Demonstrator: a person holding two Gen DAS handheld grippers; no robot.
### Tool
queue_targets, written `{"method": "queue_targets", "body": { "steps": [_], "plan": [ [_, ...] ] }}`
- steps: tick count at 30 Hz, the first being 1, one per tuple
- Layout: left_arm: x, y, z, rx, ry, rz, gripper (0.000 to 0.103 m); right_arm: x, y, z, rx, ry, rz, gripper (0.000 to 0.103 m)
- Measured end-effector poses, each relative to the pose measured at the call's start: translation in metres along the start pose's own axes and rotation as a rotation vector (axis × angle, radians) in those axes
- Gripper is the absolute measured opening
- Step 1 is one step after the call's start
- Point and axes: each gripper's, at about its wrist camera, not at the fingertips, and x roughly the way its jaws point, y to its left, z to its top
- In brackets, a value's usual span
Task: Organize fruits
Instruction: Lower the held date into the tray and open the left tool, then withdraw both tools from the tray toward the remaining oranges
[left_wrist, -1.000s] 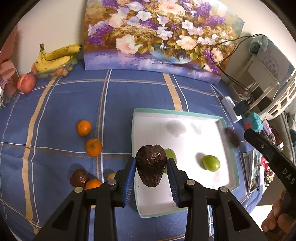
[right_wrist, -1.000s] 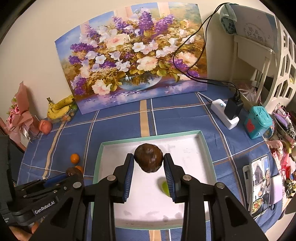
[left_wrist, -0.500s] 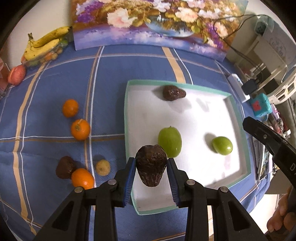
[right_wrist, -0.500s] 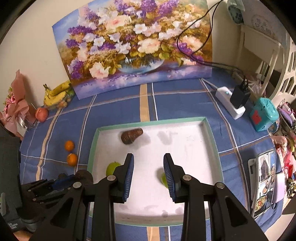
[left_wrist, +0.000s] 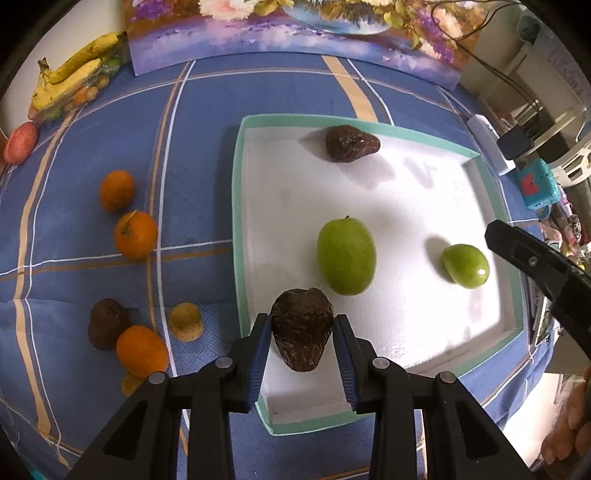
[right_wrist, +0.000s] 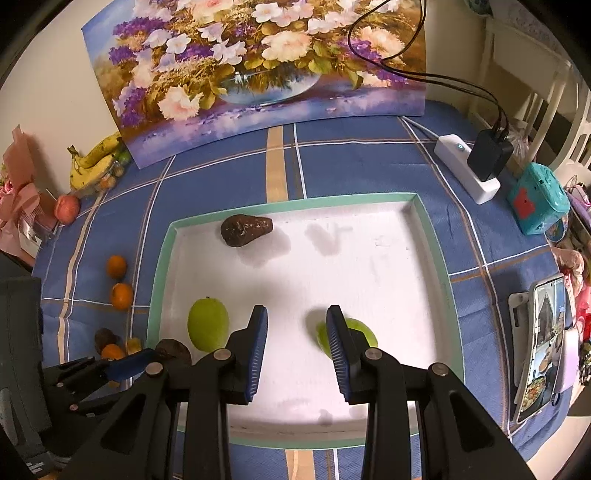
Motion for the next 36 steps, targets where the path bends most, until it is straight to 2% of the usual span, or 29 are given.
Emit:
{"method": "queue_targets", "body": {
  "steps": [10,18,29,36],
  "plan": [
    [0.01,-0.002,0.002,-0.015,0.015,-0.002,0.037,0.004,0.0,0.001,-0.002,0.012,-0.003,0.034],
    [0.0,0.003,0.001,-0.008,0.007,-0.011,0.038,0.0,0.002,0.001,-0.007,0.0,-0.002,0.034],
    [-0.032,0.01,0.002,-0.017,-0.07,-0.03,0.038,-0.003,0.003,0.002,-0.006,-0.005,0.0,0.034],
    [-0.046,0.036,0.006,-0.097,-0.113,-0.008,0.038,-0.001,0.003,0.003,-0.009,0.002,0.001,0.034]
  ]
}}
